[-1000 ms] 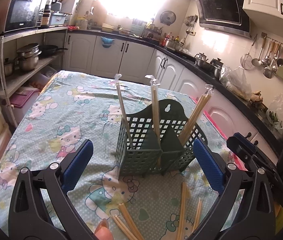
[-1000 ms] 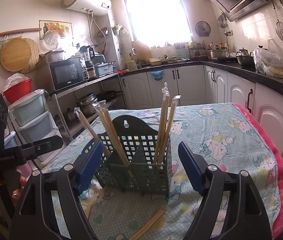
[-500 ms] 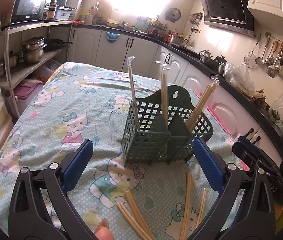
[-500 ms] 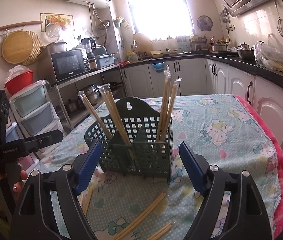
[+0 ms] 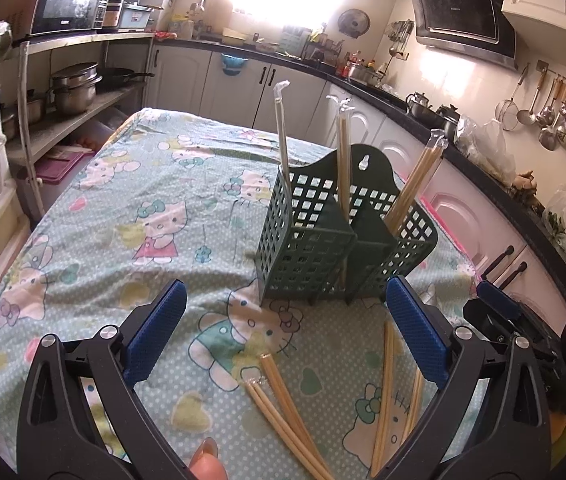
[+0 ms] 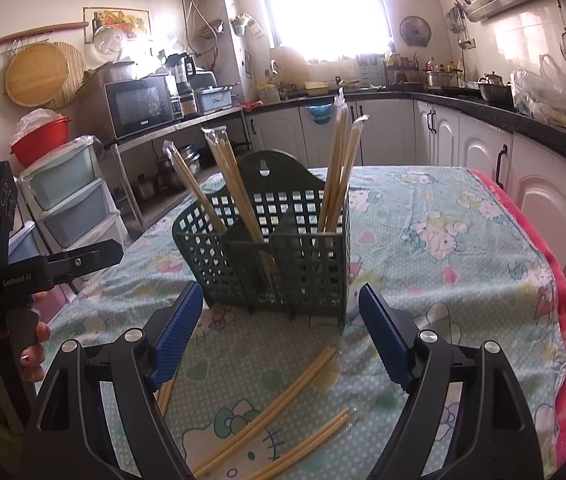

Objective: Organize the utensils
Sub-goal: 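Withdraw both open tools from the caddy toward the chopstick pile, then close the left tool on a chopstick while the right tool grasps another chopstick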

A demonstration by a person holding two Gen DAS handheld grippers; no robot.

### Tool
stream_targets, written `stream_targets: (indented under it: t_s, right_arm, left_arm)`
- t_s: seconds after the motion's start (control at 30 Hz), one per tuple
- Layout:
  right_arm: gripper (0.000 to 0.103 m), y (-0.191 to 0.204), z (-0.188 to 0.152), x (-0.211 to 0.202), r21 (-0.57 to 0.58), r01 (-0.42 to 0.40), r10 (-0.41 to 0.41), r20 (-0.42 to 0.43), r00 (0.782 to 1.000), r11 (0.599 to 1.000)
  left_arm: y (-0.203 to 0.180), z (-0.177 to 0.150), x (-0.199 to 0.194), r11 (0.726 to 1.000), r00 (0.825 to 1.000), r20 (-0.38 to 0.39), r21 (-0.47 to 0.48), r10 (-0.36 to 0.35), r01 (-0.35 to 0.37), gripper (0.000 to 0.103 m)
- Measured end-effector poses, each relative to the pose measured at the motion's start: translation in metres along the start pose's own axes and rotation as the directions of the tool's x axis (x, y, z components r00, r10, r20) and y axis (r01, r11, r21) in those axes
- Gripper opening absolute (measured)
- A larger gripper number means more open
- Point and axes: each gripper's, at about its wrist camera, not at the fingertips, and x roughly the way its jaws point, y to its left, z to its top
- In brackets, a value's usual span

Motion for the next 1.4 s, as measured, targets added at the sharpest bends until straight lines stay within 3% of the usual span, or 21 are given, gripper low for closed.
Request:
stream_targets:
  t_s: [0.8, 0.83, 0.9, 1.1, 1.4]
  right_arm:
    - [0.078, 0.001, -0.033, 0.022, -0.004, 0.016, -0.016, -0.154, 0.988, 1.0]
    - [0.078, 0.0, -0.034, 0.024, -0.003, 0.018, -0.018, -0.161, 0.987, 1.0]
    - [0.078, -0.001, -0.036, 0.028, 0.001, 0.023, -0.023, -0.178, 0.984, 1.0]
    - [0.078, -0.005, -0.04, 0.039, -0.005, 0.039, -0.039, -0.227, 0.973, 0.999]
    - [0.078, -0.008, -0.04, 0.063, -0.024, 0.057, -0.062, -0.308, 0.949, 0.998]
  left_arm:
    - [0.024, -0.055, 0.023, 0.998, 0.992, -0.129, -0.06, 0.016, -0.023, 0.091]
    - [0.025, -0.058, 0.024, 0.998, 0.99, -0.138, -0.06, 0.011, -0.02, 0.089]
    - [0.027, -0.063, 0.027, 0.998, 0.987, -0.158, -0.07, -0.003, -0.008, 0.072]
    - [0.034, -0.075, 0.04, 0.99, 0.969, -0.232, -0.135, -0.081, 0.05, 0.04]
    - [0.022, -0.082, 0.057, 0.997, 0.959, -0.282, -0.081, -0.012, -0.011, 0.036]
